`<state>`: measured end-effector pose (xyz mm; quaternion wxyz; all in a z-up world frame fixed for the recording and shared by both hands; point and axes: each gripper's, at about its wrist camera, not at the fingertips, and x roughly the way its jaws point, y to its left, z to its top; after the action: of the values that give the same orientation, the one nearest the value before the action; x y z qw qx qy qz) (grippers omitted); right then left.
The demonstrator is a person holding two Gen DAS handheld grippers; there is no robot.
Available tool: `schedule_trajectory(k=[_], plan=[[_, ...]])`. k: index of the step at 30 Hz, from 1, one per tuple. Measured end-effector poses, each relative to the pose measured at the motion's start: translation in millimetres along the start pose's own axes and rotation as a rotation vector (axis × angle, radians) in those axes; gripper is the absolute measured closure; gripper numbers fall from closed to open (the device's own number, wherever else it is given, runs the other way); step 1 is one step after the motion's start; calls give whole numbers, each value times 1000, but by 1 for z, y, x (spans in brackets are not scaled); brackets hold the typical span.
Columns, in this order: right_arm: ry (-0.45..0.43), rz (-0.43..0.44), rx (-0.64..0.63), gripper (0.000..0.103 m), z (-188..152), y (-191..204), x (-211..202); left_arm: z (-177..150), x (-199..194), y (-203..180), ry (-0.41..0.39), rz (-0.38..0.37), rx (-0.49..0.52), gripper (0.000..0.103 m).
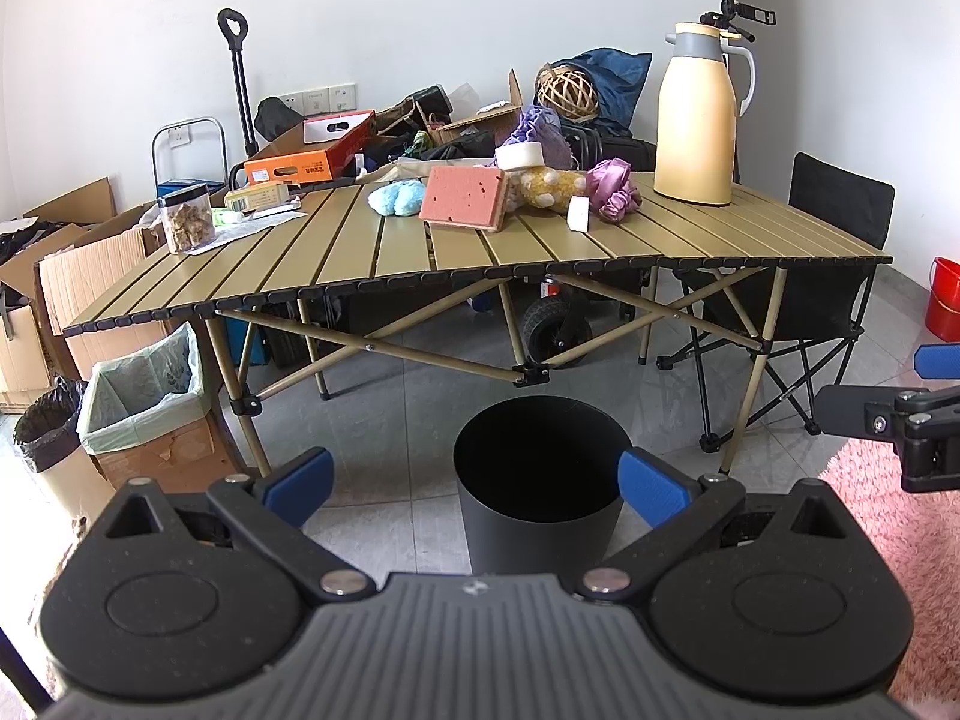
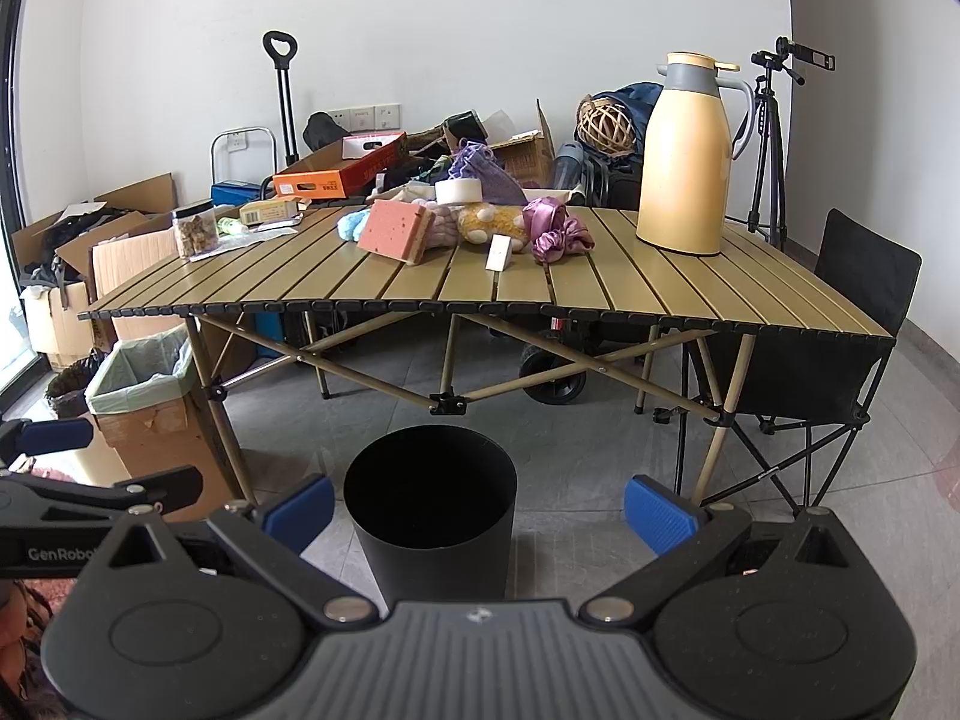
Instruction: Organize soft objects
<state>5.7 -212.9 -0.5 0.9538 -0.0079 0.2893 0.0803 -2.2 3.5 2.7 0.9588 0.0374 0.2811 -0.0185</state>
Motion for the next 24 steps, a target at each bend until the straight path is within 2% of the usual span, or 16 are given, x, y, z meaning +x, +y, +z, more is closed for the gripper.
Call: schedule_trajectory(k=[24], plan=[[-1,-1,2,0,0,1,0,3,-4,-2,-4,1,1,0]])
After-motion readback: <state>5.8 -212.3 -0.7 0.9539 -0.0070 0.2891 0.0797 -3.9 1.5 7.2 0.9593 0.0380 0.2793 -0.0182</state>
